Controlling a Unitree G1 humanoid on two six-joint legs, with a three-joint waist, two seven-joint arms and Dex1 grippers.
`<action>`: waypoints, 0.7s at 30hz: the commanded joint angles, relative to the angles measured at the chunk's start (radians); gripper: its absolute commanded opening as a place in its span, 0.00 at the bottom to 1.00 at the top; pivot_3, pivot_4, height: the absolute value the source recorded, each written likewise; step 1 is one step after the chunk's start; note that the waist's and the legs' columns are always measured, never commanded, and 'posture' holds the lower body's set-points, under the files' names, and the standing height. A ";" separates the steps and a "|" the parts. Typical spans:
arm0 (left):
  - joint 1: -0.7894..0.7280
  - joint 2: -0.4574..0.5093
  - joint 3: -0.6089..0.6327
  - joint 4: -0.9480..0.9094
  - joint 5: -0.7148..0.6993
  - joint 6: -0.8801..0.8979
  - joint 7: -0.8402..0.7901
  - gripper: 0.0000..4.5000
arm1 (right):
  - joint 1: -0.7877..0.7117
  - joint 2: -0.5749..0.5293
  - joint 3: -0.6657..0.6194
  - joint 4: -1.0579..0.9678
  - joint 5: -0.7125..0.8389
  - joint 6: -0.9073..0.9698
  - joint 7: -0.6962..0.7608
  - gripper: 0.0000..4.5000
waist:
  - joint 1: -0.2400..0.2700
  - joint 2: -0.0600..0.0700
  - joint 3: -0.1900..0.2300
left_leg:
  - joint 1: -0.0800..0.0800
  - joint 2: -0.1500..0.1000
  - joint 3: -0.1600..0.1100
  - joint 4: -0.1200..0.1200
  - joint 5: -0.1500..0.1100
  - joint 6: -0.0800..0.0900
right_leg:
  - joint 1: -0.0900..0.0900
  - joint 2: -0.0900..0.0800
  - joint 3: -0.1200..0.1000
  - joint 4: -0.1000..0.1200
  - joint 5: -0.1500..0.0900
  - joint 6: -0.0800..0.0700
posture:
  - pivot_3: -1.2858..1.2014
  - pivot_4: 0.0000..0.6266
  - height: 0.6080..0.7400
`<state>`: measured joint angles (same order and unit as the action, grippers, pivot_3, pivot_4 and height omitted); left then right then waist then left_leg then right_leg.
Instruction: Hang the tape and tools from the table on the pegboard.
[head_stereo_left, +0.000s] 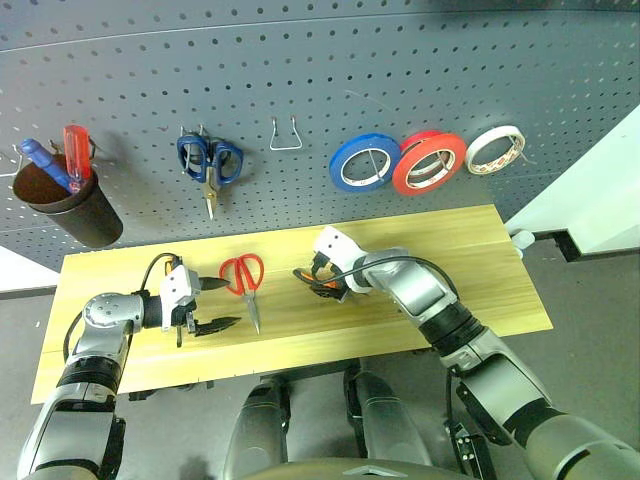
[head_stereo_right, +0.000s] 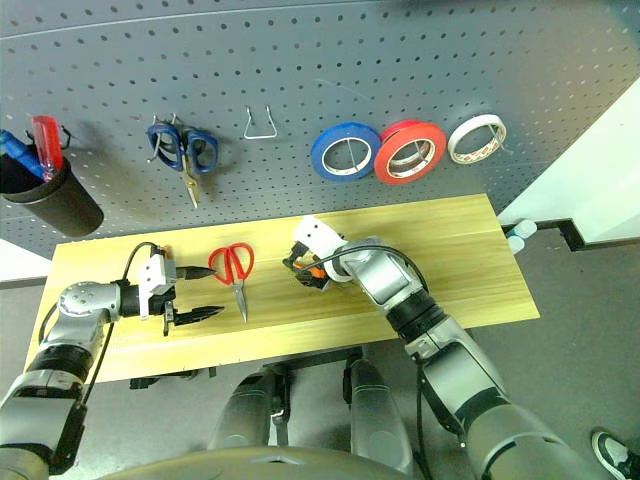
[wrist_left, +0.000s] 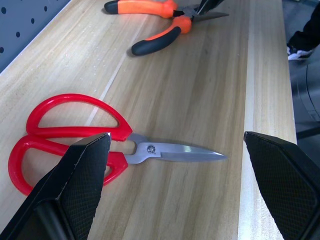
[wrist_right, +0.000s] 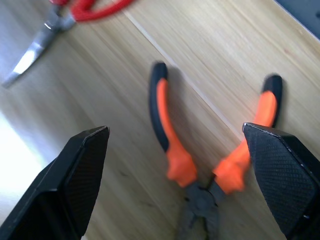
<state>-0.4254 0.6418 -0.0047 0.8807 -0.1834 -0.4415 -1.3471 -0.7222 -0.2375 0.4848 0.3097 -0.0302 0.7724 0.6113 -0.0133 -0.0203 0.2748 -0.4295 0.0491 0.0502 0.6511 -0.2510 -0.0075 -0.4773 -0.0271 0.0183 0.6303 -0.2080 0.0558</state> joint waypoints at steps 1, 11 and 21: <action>0.004 0.004 0.006 -0.027 0.000 -0.003 -0.009 1.00 | -0.019 0.013 -0.010 0.031 -0.025 -0.041 -0.009 1.00 | 0.000 0.000 0.000 | 0.000 0.000 0.000 0.000 0.000 0.000 | 0.000 0.000 0.000 0.000 0.000 0.000 | 0.55 0.45 1.00; 0.037 0.013 0.023 -0.156 -0.077 0.074 -0.101 1.00 | -0.054 0.044 -0.011 0.204 -0.079 -0.140 -0.017 1.00 | 0.000 0.000 0.000 | 0.000 0.000 0.000 0.000 0.000 0.000 | 0.000 0.000 0.000 0.000 0.000 0.000 | 0.55 0.46 1.00; 0.050 0.036 0.023 -0.204 -0.069 0.095 -0.079 1.00 | -0.094 0.083 -0.027 0.329 -0.116 -0.190 -0.028 1.00 | 0.000 0.000 0.000 | 0.000 0.000 0.000 0.000 0.000 0.000 | 0.000 0.000 0.000 0.000 0.000 0.000 | 0.56 0.47 1.00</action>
<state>-0.3904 0.6583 -0.0016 0.7000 -0.2467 -0.3498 -1.4294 -0.8039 -0.1663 0.4687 0.6344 -0.1377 0.5920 0.5856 -0.0131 -0.0202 0.2748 -0.4292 0.0491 0.0502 0.6513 -0.2510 -0.0075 -0.4770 -0.0267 0.0185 0.6307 -0.2080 0.0559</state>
